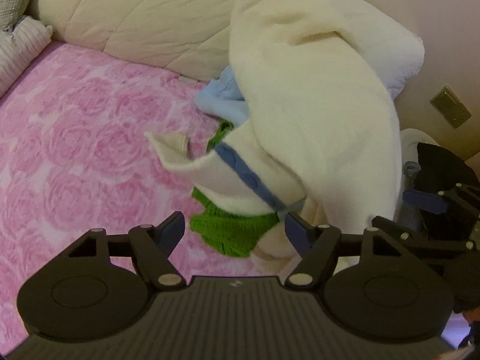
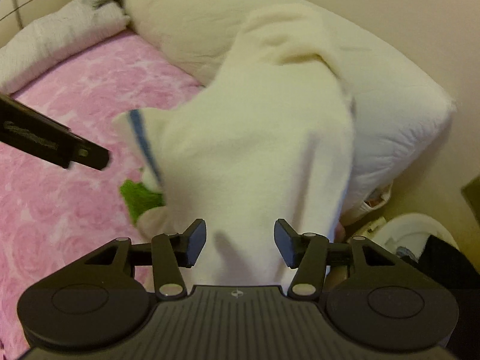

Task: Fold clothes
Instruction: 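Grasp the cream sweater with the left tool while the right tool grasps it too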

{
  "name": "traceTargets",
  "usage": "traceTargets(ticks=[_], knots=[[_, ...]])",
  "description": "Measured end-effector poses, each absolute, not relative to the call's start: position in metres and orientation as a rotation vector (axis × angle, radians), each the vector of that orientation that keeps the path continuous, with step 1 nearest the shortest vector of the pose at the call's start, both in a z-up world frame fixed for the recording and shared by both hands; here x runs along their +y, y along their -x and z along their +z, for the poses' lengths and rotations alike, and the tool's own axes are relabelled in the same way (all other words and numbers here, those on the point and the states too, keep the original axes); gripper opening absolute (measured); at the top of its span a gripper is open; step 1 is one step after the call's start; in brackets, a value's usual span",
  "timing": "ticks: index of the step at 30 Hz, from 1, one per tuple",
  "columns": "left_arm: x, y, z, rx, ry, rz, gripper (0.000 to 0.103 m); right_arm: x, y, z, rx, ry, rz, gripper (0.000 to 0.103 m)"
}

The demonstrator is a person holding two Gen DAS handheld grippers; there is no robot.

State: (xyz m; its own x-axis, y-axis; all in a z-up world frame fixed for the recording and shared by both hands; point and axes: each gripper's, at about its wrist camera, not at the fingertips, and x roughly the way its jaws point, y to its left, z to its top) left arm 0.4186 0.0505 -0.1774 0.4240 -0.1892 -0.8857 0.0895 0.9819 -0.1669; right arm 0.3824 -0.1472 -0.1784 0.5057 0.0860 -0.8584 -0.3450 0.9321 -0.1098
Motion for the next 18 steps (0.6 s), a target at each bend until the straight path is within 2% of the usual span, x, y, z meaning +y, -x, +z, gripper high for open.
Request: traceTargets(ticks=[4,9,13,18], knots=[[0.052,-0.437,-0.177,1.076,0.124,-0.195,0.080,-0.186,-0.403,-0.178,1.014,0.131,0.187,0.059],[0.056,-0.464,-0.184,1.028,0.118,-0.213,0.088,-0.219,-0.427,-0.182,1.025,-0.035,0.149,0.066],[0.057,-0.487,-0.202,1.043,0.128,-0.267,0.089,-0.232,-0.446,-0.189,1.013,-0.123,0.124,0.074],[0.065,-0.504,-0.238,1.137,0.388,-0.368,0.087,-0.241,-0.461,-0.201,1.023,-0.216,0.147,0.075]])
